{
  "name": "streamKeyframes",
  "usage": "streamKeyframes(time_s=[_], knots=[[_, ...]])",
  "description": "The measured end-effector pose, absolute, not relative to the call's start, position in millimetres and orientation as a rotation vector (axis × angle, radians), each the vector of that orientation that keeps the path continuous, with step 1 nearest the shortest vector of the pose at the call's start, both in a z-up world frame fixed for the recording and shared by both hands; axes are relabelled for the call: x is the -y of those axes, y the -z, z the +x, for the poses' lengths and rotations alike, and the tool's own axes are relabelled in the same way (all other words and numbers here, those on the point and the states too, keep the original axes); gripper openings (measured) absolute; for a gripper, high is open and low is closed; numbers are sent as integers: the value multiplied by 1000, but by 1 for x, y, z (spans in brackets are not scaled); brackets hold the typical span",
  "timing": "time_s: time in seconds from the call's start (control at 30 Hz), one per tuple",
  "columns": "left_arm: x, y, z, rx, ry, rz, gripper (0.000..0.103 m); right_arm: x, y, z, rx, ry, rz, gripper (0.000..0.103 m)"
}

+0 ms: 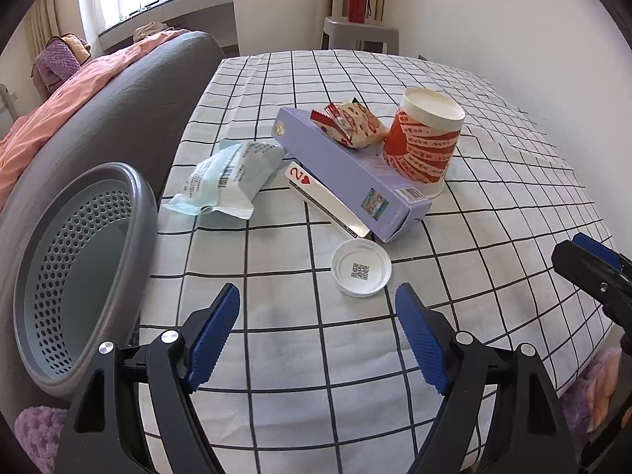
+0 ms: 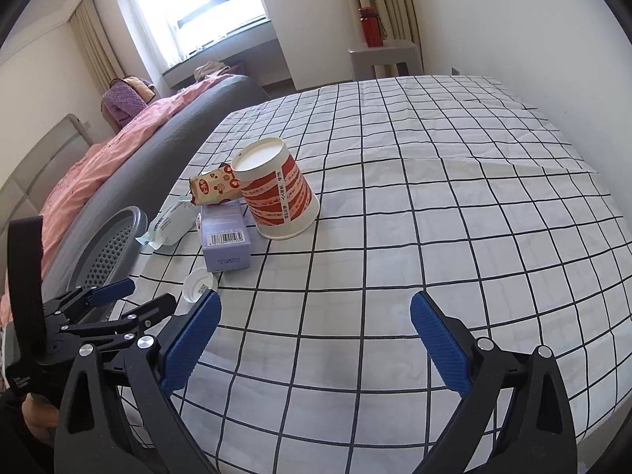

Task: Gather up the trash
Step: 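Reach the left gripper to the white bottle cap and close on it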

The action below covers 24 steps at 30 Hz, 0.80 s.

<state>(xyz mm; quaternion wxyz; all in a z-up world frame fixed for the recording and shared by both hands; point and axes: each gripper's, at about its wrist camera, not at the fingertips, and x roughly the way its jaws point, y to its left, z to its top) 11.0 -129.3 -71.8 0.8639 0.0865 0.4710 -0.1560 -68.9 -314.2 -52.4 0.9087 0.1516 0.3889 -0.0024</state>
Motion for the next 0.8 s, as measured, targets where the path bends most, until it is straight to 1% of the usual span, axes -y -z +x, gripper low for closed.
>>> streamKeyframes(time_s=[0.4,0.7,0.73,0.77,0.8], knots=[[157,97,28,-1037,330,218,78,329,63,-72,-806,1,364,95],[161,100,34,-1016,320,217,76,332,65,-71,-805,-8,376,95],[161,100,34,-1013,321,217,73,332,65,-71,-805,-9,375,95],[161,99,33,-1009,323,217,67,332,65,-70,-806,-9,376,95],[161,98,33,-1004,329,217,63,332,65,-70,-806,-10,377,95]])
